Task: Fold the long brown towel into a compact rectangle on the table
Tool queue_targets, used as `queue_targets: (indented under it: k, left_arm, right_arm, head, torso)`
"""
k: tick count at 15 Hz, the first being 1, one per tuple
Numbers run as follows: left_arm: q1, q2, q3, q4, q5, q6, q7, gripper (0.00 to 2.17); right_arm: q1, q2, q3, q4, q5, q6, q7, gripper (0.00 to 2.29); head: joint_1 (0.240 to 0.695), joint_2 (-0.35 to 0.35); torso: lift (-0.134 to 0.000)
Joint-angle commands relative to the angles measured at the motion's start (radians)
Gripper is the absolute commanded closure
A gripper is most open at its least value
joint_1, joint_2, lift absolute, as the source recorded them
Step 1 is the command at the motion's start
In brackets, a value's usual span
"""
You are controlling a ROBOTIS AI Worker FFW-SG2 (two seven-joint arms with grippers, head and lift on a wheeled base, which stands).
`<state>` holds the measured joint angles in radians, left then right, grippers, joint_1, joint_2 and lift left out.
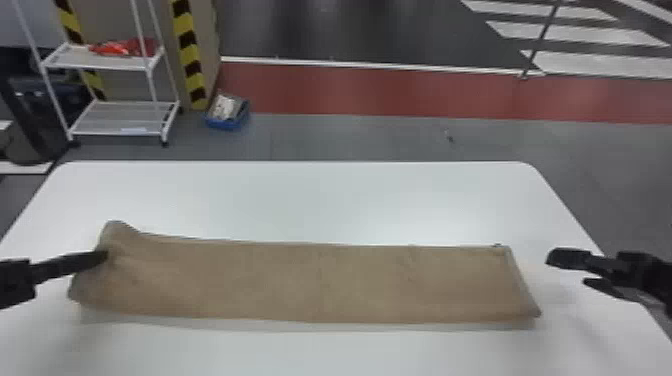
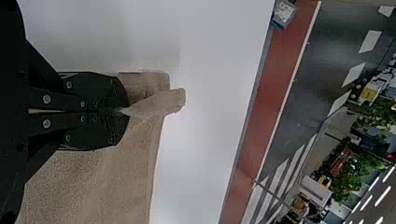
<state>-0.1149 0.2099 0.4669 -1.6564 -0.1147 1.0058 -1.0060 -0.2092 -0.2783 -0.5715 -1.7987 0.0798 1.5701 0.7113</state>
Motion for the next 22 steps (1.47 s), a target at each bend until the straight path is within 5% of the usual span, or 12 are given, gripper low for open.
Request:
queue_targets:
  k: [1,4,7,12,15,19,22]
  left_arm:
    - [0.011,0.0,-0.007,-0.002,-0.008,0.0,-0.003,1.7]
    - [0.014,-0.007,-0.014,-0.002,-0.026,0.0,-0.003,1.7]
    - [0.014,-0.007,-0.014,-0.002,-0.03,0.0,-0.005,1.7]
    - [0.028,-0.009,-0.019,-0.008,-0.043,0.003,-0.006,1.7]
    - [0.034,-0.011,-0.021,-0.011,-0.046,0.009,-0.011,1.7]
    - [0.047,-0.007,-0.017,-0.028,-0.048,0.012,-0.019,1.7]
    - [0.052,-0.009,-0.014,-0.034,-0.048,0.015,-0.025,1.7]
  right_arm:
    - [0.013,0.01,0.027,-0.091,0.011,0.002,0.014,0.16]
    - [0.022,0.027,0.094,-0.168,0.003,0.002,0.05,0.16]
    - [0.013,0.068,0.262,-0.237,0.021,0.002,0.068,0.16]
    - [-0.055,0.172,0.499,-0.194,0.121,-0.067,0.114,0.16]
    - [-0.116,0.238,0.536,-0.102,0.149,-0.058,0.151,0.2]
    - [-0.138,0.223,0.515,-0.079,0.181,0.002,0.142,0.22]
    - [-0.09,0.174,0.438,-0.088,0.181,0.002,0.149,0.25]
  head:
    - [0.695,-0.101]
    - [0.695,-0.082]
    - [0.695,-0.039]
    - [0.695,0.122]
    - [0.695,0.201]
    - [0.695,0.226]
    - [0.695,0.201]
  torso:
    - [-0.125]
    - [-0.125]
    - [-0.125]
    - [-0.125]
    - [-0.125]
    - [-0.125]
    - [-0.125]
